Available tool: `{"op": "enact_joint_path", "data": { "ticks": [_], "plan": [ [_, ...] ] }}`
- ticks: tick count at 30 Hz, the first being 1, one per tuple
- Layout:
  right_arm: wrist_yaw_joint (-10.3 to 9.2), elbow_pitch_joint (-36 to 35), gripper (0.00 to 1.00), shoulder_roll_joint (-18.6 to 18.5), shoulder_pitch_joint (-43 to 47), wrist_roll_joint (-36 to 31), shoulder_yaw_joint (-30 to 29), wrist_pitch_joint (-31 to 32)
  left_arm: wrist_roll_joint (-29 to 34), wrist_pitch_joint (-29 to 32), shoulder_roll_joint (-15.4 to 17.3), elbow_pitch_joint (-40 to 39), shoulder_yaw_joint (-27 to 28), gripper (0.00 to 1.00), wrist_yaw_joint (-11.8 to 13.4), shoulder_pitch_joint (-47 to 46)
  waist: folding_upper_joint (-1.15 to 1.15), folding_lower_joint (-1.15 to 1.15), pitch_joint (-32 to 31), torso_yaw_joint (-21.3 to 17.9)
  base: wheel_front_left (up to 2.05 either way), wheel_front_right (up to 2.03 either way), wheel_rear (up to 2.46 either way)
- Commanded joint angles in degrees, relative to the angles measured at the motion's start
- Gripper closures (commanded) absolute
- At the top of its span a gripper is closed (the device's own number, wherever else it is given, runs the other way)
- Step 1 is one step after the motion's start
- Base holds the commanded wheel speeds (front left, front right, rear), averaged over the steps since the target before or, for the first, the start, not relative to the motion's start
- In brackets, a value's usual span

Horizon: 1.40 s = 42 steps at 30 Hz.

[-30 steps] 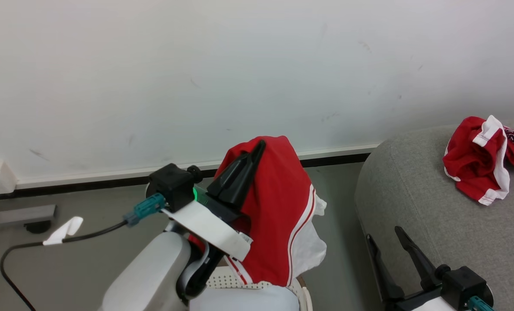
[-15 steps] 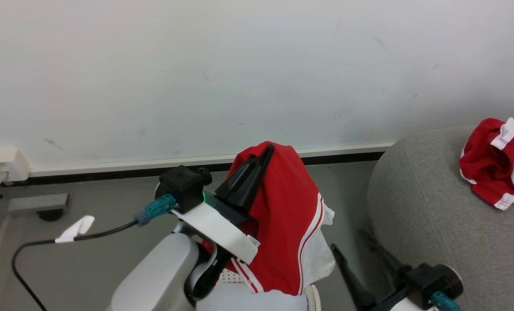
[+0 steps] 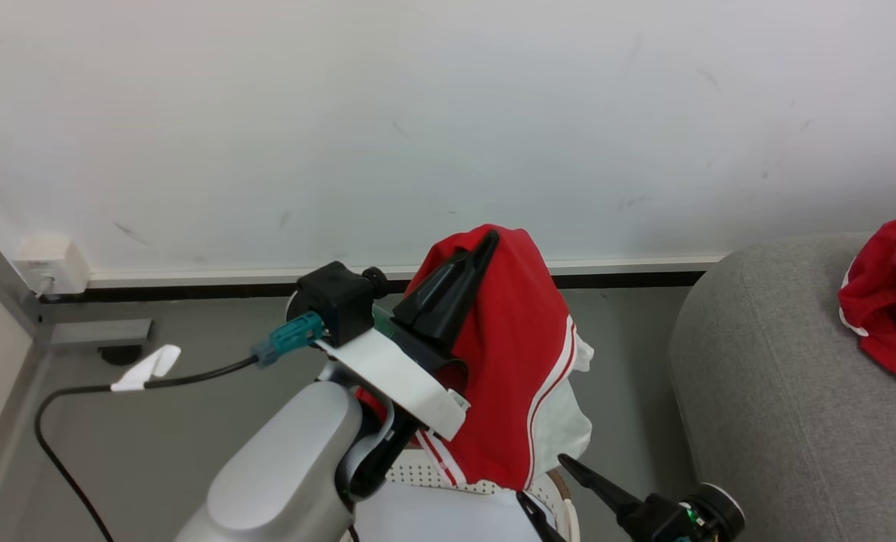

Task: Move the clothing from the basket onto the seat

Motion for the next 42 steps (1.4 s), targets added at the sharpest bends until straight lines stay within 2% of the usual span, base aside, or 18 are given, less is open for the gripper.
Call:
{"op": "enact_joint_path", "data": {
  "ticks": [1, 6, 12, 17, 24, 30, 31, 32, 33, 34, 42],
  "plan": [
    [-0.13, 0.33, 0.00, 0.66, -0.94, -0.42, 0.23, 0.04, -0.84, -0.04, -0.09, 0.12, -0.03, 1.00, -0.16, -0.33, 0.00, 0.00, -0.01, 0.15, 0.00, 0.00, 0.00],
    [-0.13, 4.85, 0.00, 3.07, -3.48, -2.18, 1.44, 0.04, -0.85, -0.04, -0.53, 0.46, -1.58, 1.00, -0.16, -0.30, 0.00, 0.00, -0.07, 1.08, 0.00, 0.00, 0.00],
    [-0.13, 8.51, 0.00, 5.41, -5.14, -4.79, 0.27, 0.04, -1.18, -0.05, -1.19, 0.72, -3.61, 1.00, -0.17, -0.19, 0.00, 0.00, -0.25, 2.58, 0.00, 0.00, 0.00],
    [-0.14, 11.64, 0.00, 6.11, -5.69, -5.73, 3.00, 0.04, -1.92, -0.04, -1.55, 1.07, -4.67, 1.00, -0.16, -0.73, 0.00, 0.00, -0.50, 3.70, 0.00, 0.00, 0.00],
    [-0.13, 13.70, 0.00, 6.85, -6.51, -7.05, -1.49, 0.04, -1.93, -0.04, -1.98, 0.51, -5.68, 1.00, -0.16, 0.02, 0.00, 0.00, -0.61, 4.35, 0.00, 0.00, 0.00],
    [-0.13, 11.89, 0.00, 7.18, -5.95, -8.64, -6.54, 0.04, -1.97, -0.04, -2.21, 0.03, -6.67, 1.00, -0.10, 0.24, 0.00, 0.00, -0.57, 4.90, 0.00, 0.00, 0.00],
    [-0.13, 11.50, 0.04, 7.18, -5.83, -8.40, -6.87, 0.04, -2.04, -0.04, -2.19, -0.03, -6.79, 1.00, -0.10, 0.26, 0.00, 0.00, -0.56, 4.98, 0.00, 0.00, 0.00],
    [-0.13, 11.35, 0.51, 7.13, -5.84, -8.30, -7.22, 0.04, -2.10, -0.04, -2.15, -0.08, -6.88, 1.00, -0.10, 0.29, 0.00, 0.00, -0.56, 5.03, 0.00, 0.00, 0.00],
    [-0.13, 11.31, 0.70, 7.07, -5.95, -8.32, -7.75, 0.04, -2.19, -0.04, -2.10, -0.13, -6.98, 1.00, -0.10, 0.31, 0.00, 0.00, -0.56, 5.09, 0.00, 0.00, 0.00],
    [-0.13, 11.33, 1.00, 7.07, -6.05, -8.34, -8.18, 0.04, -2.29, -0.04, -2.06, -0.18, -7.06, 1.00, -0.09, 0.34, 0.00, 0.00, -0.56, 5.14, 0.00, 0.00, 0.00],
    [-0.13, 13.01, 1.00, 7.11, -6.33, -8.13, -9.92, 0.04, -2.65, -0.04, -1.69, -0.31, -7.12, 1.00, -0.10, 0.64, 0.00, 0.00, -0.70, 5.10, 0.00, 0.00, 0.00]
  ]
}}
